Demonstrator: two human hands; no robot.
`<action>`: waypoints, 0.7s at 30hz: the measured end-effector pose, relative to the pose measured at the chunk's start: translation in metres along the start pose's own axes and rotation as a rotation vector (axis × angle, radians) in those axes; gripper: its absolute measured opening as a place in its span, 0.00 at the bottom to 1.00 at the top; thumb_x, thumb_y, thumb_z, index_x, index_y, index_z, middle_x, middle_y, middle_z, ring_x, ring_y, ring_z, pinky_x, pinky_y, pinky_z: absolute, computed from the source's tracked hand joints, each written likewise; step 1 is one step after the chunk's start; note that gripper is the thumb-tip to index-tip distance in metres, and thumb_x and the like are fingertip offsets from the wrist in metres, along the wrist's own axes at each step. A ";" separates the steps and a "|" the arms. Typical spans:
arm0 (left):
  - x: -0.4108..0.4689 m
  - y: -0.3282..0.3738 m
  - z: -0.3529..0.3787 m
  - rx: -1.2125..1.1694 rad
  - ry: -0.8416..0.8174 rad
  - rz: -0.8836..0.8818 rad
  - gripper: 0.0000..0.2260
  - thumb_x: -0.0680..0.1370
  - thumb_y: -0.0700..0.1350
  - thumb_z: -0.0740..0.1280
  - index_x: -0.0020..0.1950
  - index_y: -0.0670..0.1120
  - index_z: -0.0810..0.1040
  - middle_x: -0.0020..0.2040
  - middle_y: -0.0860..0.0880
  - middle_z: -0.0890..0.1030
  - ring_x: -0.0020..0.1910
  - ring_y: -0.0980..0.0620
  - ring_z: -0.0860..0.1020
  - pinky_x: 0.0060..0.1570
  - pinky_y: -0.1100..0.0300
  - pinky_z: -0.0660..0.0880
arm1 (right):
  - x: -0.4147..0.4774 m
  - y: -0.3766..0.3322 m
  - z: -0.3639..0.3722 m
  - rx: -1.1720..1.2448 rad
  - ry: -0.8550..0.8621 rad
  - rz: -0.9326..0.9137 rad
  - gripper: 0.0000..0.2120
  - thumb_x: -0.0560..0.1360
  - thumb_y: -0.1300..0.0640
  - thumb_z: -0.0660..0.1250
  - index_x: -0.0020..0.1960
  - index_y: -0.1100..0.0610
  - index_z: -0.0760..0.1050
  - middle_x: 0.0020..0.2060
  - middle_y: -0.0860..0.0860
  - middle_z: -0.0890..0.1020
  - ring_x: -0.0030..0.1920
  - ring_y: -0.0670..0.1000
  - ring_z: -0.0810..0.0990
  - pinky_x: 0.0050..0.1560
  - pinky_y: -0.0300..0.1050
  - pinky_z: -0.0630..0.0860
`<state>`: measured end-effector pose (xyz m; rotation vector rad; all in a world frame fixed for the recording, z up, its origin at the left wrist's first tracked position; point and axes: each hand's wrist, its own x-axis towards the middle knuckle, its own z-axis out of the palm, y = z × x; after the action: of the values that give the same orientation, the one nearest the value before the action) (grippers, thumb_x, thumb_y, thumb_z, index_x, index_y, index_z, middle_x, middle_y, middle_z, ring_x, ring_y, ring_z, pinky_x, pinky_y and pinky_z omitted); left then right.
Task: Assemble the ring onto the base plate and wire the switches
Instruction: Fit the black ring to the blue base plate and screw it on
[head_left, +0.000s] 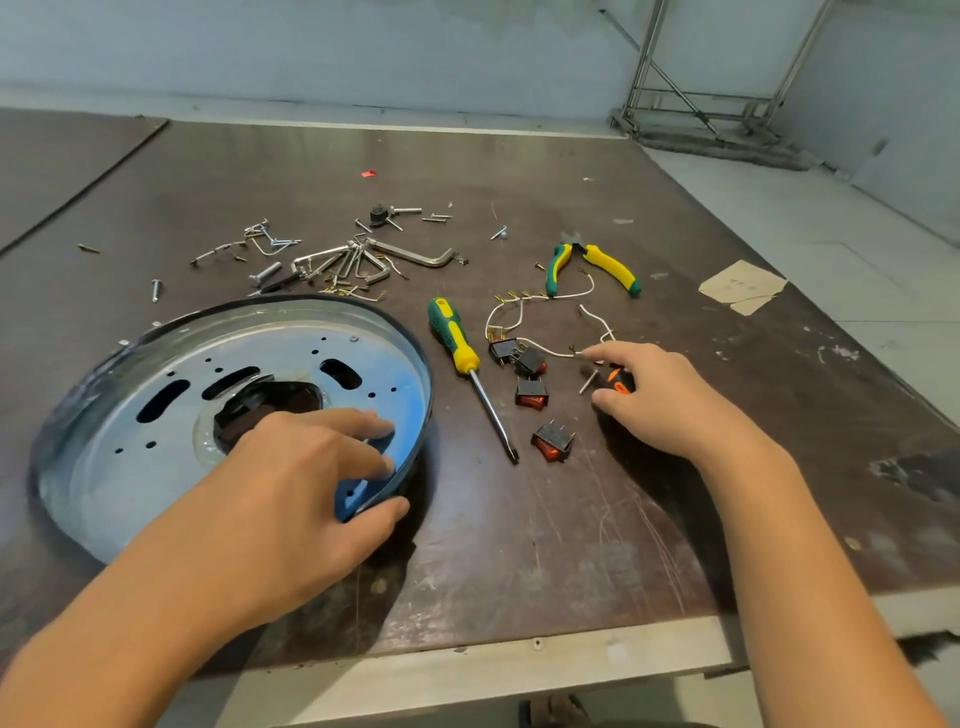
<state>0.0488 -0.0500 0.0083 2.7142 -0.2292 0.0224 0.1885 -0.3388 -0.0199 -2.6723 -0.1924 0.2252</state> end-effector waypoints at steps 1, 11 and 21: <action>0.001 0.000 0.000 -0.003 -0.004 -0.004 0.12 0.71 0.56 0.73 0.49 0.51 0.87 0.62 0.57 0.81 0.61 0.56 0.79 0.61 0.57 0.75 | -0.001 -0.003 0.003 0.002 -0.001 -0.042 0.22 0.80 0.53 0.67 0.72 0.42 0.71 0.68 0.50 0.75 0.66 0.53 0.73 0.60 0.46 0.69; 0.001 -0.001 0.002 -0.030 -0.009 -0.012 0.12 0.70 0.57 0.73 0.49 0.53 0.87 0.63 0.60 0.80 0.62 0.60 0.77 0.60 0.62 0.71 | 0.002 -0.023 0.022 -0.019 0.030 -0.109 0.06 0.76 0.48 0.72 0.49 0.42 0.75 0.54 0.46 0.79 0.53 0.49 0.77 0.54 0.52 0.78; 0.000 -0.001 0.002 -0.011 -0.011 -0.009 0.12 0.70 0.57 0.73 0.48 0.52 0.87 0.62 0.58 0.80 0.61 0.57 0.78 0.59 0.60 0.74 | 0.004 0.001 0.001 0.089 0.192 0.000 0.06 0.77 0.56 0.71 0.51 0.45 0.77 0.55 0.52 0.79 0.55 0.52 0.76 0.46 0.42 0.70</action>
<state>0.0493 -0.0495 0.0061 2.7047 -0.2190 0.0038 0.1928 -0.3387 -0.0217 -2.5854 -0.1193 -0.0231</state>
